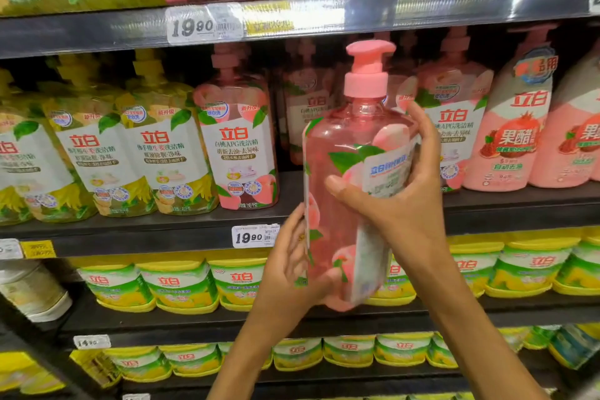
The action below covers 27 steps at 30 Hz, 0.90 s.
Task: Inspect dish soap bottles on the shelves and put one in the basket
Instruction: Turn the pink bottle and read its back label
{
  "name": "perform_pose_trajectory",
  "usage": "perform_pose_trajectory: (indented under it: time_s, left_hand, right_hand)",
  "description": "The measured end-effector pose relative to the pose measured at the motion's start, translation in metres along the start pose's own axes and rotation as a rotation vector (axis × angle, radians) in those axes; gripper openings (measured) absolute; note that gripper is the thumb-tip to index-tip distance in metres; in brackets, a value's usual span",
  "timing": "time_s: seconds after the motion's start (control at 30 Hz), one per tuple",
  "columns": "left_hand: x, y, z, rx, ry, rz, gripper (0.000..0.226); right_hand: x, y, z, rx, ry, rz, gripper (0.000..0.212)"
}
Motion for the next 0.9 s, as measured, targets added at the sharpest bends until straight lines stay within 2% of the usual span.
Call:
perform_pose_trajectory:
  time_s: [0.07,0.13,0.2,0.33,0.47,0.6,0.7,0.8,0.83,0.9]
  left_hand:
    - [0.014,-0.001,0.001,0.010,-0.050,0.004,0.098]
    - [0.022,-0.003,0.004,0.001,-0.086,-0.065,0.110]
    - [0.021,-0.004,0.004,0.009,-0.090,-0.122,0.103]
    - [0.011,-0.004,0.004,-0.041,0.073,-0.091,0.079]
    - [0.011,0.003,-0.002,-0.086,0.170,-0.004,0.086]
    - [0.012,0.007,-0.010,-0.080,0.173,0.038,0.091]
    - [0.012,0.007,-0.011,-0.102,0.189,0.045,0.095]
    - [0.008,0.006,-0.010,-0.163,0.188,0.060,0.080]
    - [0.008,0.008,-0.007,-0.215,0.199,0.077,0.087]
    - [0.012,0.013,-0.005,-0.291,0.275,0.182,0.098]
  right_hand:
    - [0.004,0.001,0.007,-0.029,0.072,-0.052,0.117]
    - [0.008,0.004,0.008,-0.028,0.119,-0.050,0.121]
    - [0.008,0.004,0.008,-0.011,0.122,0.002,0.123]
    - [-0.002,-0.013,0.007,0.078,0.017,0.250,0.091]
    - [0.005,-0.015,-0.017,0.276,-0.094,0.327,0.074]
    - [0.006,-0.013,-0.021,0.252,-0.152,0.299,0.055]
    - [0.003,-0.013,-0.024,0.252,-0.225,0.249,0.055]
    - [-0.001,-0.013,-0.031,0.337,-0.348,0.176,0.063]
    - [-0.002,-0.013,-0.032,0.376,-0.400,0.165,0.063]
    - [-0.001,-0.012,-0.035,0.431,-0.477,0.187,0.047]
Point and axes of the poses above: each hand's wrist, its own y-axis away from the middle knuckle, its own x-axis out of the palm, z = x × y, the point moved 5 cm from there along -y, towards the middle knuckle, and after that the axes turned 8 degrees about -z, right-handed, at the moved point
